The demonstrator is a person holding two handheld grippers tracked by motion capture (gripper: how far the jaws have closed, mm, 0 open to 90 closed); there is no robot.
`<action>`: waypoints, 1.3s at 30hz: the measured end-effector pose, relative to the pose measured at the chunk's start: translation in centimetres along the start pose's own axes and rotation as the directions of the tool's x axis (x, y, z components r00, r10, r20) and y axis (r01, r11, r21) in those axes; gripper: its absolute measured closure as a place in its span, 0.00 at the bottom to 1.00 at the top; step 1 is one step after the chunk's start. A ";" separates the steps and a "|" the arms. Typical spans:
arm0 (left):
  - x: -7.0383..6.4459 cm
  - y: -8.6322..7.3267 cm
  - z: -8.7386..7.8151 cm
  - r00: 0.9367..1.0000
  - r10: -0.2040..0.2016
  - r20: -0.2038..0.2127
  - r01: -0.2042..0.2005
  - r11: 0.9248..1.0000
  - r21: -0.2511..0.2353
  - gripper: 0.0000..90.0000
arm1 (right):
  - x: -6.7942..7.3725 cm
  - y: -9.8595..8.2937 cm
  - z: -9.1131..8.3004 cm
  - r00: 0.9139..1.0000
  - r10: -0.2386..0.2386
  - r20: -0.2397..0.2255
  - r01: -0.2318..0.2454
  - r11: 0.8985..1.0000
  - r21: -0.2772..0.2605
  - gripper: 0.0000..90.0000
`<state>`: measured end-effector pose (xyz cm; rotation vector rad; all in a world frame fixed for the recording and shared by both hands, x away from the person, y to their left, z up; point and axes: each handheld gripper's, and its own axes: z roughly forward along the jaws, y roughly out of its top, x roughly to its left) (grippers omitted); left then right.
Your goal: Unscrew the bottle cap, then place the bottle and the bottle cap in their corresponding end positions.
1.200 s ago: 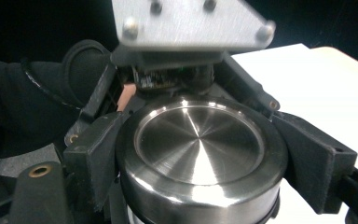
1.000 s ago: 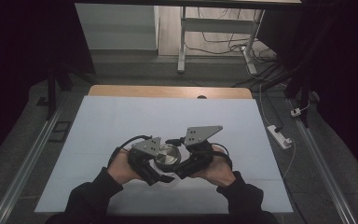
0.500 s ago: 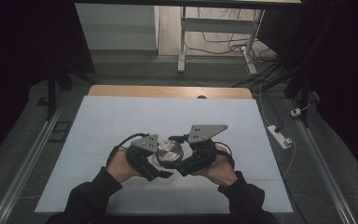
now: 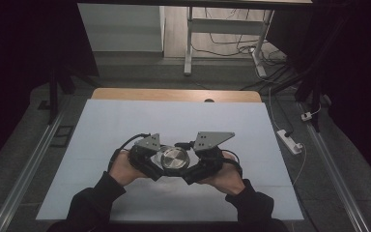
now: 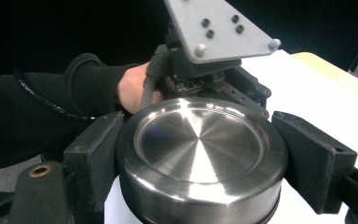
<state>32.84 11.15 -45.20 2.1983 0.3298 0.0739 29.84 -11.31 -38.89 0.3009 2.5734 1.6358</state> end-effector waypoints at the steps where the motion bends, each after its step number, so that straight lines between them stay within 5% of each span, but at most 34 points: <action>1: 0.1 0.0 0.0 1.000 -0.001 -0.005 0.001 1.000 0.000 0.16 | 0.0 0.0 0.0 1.000 -0.003 0.002 0.003 1.000 -0.002 0.22; 16: 2.0 -0.1 -0.1 0.996 -0.061 -0.072 0.059 0.998 -0.027 0.16 | 0.6 -0.8 0.1 1.000 0.005 0.019 -0.005 1.000 -0.009 0.22; 39: 5.1 0.7 2.0 0.986 -0.069 -0.152 0.063 0.997 -0.043 0.16 | 1.4 -5.7 1.9 0.999 0.033 0.023 -0.034 0.999 0.022 0.22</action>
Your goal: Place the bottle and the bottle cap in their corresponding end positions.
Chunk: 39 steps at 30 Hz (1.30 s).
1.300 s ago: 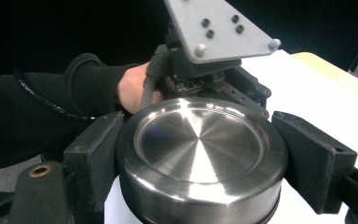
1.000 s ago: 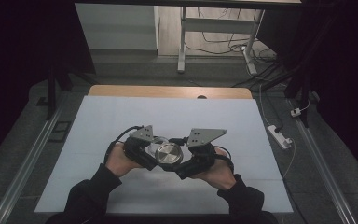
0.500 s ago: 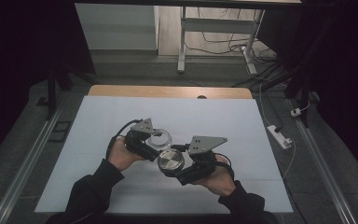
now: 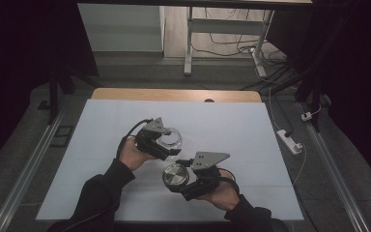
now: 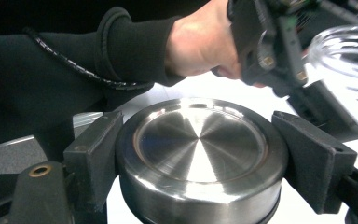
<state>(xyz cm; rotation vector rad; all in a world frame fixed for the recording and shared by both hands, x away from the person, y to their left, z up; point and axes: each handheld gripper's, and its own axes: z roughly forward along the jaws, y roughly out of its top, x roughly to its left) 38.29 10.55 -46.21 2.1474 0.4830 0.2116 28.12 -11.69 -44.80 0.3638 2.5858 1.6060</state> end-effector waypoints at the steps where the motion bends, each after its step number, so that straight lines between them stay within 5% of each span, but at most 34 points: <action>1: 0.1 0.0 0.1 1.000 -0.001 -0.001 0.001 1.000 -0.002 0.16 | 0.0 -0.2 0.2 1.000 0.000 0.003 0.000 1.000 0.003 0.22; 22: 2.7 -1.0 2.6 0.996 -0.064 -0.063 0.064 0.998 -0.003 0.16 | -1.5 -4.9 3.9 1.000 0.006 0.012 -0.007 0.995 0.100 0.22; 39: 3.4 -2.0 4.5 0.991 -0.079 -0.106 0.083 0.996 0.029 0.16 | -1.8 -6.5 6.2 1.000 -0.008 -0.005 0.009 0.974 0.228 0.21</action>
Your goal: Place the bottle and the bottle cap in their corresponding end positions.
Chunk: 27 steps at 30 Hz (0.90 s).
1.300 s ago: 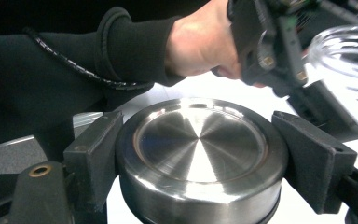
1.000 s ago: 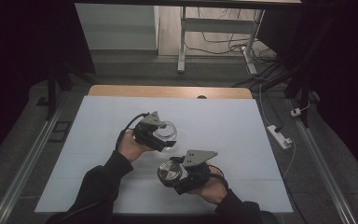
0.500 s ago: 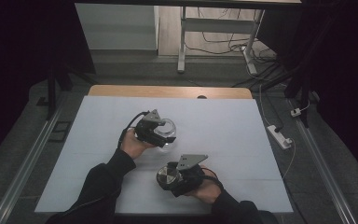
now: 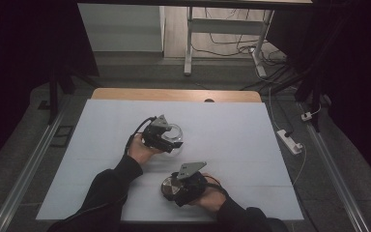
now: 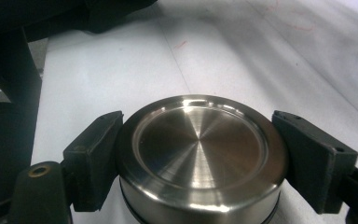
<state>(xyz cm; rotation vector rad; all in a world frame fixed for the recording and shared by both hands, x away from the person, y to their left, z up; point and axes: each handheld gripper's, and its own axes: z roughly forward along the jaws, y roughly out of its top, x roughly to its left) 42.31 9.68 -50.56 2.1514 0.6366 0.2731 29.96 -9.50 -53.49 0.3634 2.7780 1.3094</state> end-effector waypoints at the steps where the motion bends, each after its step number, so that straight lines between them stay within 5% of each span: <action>1: 0.0 -0.1 0.1 1.000 0.009 -0.004 -0.009 1.000 0.009 0.16 | 0.0 0.0 0.0 1.000 0.001 -0.001 -0.001 1.000 0.007 0.21; 6: 0.1 -0.3 0.2 1.000 -0.007 0.002 0.007 1.000 -0.012 0.16 | 0.2 -0.3 0.4 0.998 -0.066 0.024 0.063 0.994 0.086 0.20; 10: 0.0 -0.3 0.3 1.000 -0.009 -0.003 0.009 1.000 -0.007 0.16 | 0.2 -0.1 0.3 0.998 -0.061 0.034 0.057 0.994 0.094 0.18; 27: 0.2 -0.6 -1.7 0.997 -0.065 0.038 0.066 0.997 -0.028 0.05 | 0.1 0.9 -1.6 0.998 0.000 0.064 0.000 1.000 0.007 0.07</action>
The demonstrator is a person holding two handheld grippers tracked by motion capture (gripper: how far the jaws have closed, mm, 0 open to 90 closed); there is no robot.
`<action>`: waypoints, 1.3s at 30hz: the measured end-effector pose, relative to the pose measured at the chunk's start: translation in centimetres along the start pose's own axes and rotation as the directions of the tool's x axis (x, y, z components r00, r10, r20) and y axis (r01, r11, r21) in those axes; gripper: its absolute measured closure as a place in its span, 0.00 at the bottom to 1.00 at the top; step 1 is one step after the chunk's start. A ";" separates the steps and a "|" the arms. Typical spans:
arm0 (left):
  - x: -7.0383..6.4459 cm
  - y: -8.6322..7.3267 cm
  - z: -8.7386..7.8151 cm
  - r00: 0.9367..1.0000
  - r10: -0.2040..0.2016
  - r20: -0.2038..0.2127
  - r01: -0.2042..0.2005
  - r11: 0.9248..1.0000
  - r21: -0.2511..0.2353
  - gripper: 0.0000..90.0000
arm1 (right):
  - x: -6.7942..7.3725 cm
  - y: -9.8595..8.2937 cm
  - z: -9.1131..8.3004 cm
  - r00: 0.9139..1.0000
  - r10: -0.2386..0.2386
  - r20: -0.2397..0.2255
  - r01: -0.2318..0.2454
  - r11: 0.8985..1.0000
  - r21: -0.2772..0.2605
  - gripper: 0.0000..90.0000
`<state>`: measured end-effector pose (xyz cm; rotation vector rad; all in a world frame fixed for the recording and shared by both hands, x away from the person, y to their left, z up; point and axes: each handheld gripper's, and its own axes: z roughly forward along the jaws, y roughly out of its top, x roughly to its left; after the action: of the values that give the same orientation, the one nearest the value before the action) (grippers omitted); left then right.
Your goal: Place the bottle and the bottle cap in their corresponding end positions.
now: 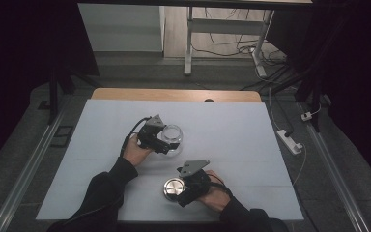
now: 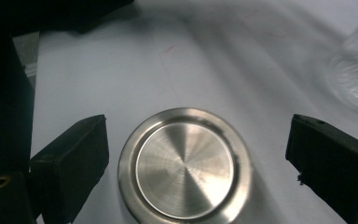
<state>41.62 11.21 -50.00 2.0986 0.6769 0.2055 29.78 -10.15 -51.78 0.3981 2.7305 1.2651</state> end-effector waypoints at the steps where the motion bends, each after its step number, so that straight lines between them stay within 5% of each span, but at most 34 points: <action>1: -0.1 0.0 -0.1 1.000 -0.003 0.005 0.003 1.000 0.002 0.04 | -0.1 0.0 -0.1 1.000 0.005 0.000 -0.005 1.000 -0.009 0.07; 6: -0.4 -0.4 -0.6 1.000 -0.002 0.000 0.002 1.000 0.014 0.01 | -0.6 0.0 -0.8 1.000 0.019 0.011 -0.019 1.000 -0.022 0.06; 18: -1.3 -1.7 -3.5 0.998 -0.039 0.054 0.042 0.998 -0.050 0.00 | -1.3 -0.2 -2.5 0.995 0.071 0.069 -0.069 0.997 -0.030 0.04; 29: -3.1 -3.1 -5.4 0.998 -0.014 0.068 0.015 1.000 -0.019 0.00 | -2.0 -0.6 -3.5 0.987 0.130 0.089 -0.127 0.991 -0.042 0.01; 39: -5.2 -4.4 -7.0 0.994 -0.023 0.109 0.025 1.000 -0.015 0.00 | -2.1 -0.8 -5.0 0.985 0.120 0.125 -0.109 0.990 -0.086 0.00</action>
<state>32.86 15.34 -48.93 2.0686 0.6327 0.0827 30.63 -14.90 -49.24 0.6146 2.5736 1.3189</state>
